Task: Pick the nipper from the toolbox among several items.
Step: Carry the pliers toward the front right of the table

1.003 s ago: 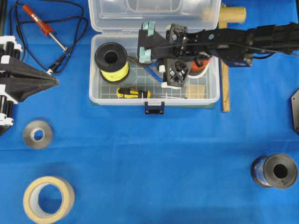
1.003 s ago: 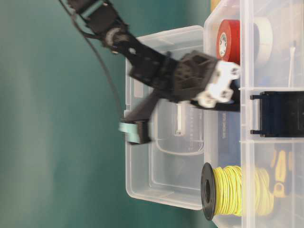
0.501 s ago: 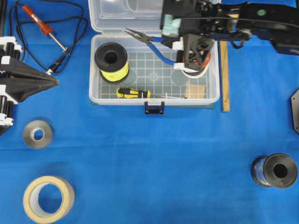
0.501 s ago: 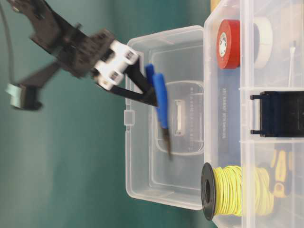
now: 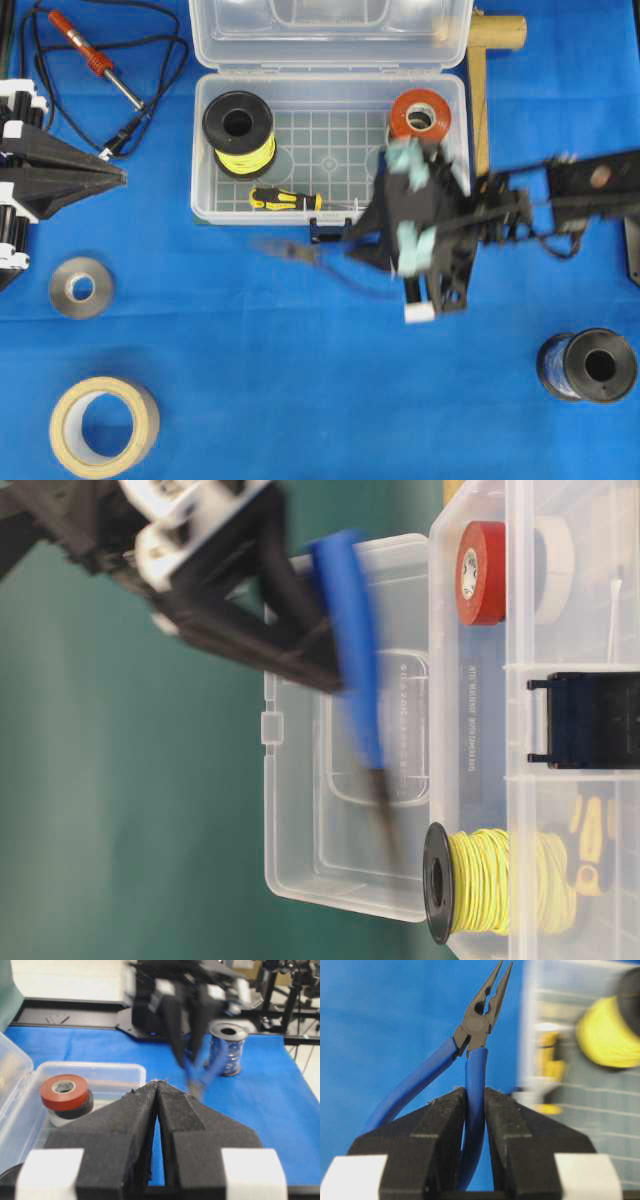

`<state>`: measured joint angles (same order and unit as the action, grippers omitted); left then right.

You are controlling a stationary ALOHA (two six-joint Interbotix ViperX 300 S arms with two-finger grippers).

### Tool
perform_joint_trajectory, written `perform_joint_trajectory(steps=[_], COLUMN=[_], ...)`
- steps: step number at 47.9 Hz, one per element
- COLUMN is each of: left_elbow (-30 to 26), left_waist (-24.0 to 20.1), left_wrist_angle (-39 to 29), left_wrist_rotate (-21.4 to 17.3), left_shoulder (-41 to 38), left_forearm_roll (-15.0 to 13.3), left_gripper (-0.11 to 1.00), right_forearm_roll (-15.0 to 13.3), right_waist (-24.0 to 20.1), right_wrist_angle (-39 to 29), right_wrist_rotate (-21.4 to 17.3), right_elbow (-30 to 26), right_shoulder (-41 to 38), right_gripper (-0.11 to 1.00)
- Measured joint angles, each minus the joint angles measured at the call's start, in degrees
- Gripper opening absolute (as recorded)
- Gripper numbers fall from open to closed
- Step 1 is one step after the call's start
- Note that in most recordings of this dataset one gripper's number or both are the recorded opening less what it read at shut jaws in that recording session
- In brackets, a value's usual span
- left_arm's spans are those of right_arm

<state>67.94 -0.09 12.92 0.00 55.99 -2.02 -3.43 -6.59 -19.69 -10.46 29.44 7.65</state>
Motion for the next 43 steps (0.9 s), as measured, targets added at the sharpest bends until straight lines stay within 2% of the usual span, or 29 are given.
perform_joint_trajectory(steps=[10,22,29,37,39,43], left_elbow=[0.0,0.6,0.8,0.8,0.8,0.8], left_waist=[0.0,0.0,0.0,0.0,0.0,0.0], left_wrist_angle=[-0.1,-0.1,-0.1,-0.1,-0.1,0.0], left_wrist_rotate=[-0.1,0.0,0.1,0.1,0.0,0.1], left_shoulder=[0.2,0.4,0.4,0.4,0.4,0.4], left_forearm_roll=[0.0,0.0,0.0,0.1,0.0,0.0], left_gripper=[0.00,0.00,0.00,0.00,0.00,0.00], right_forearm_roll=[0.0,0.1,0.1,0.1,0.1,0.0], right_waist=[-5.4,-6.6,-6.8,-6.8,-6.8,-6.8], right_wrist_angle=[5.6,9.8,9.9,8.3,7.4,5.5], right_wrist_rotate=[-5.7,-12.6,-14.2,-14.3,-14.3,-14.3], right_elbow=[0.5,0.4,0.4,0.2,0.0,-0.4], right_shoulder=[-8.8,-19.0,-21.3,-21.4,-21.4,-21.4], right_gripper=[0.13,0.13,0.13,0.14,0.18,0.42])
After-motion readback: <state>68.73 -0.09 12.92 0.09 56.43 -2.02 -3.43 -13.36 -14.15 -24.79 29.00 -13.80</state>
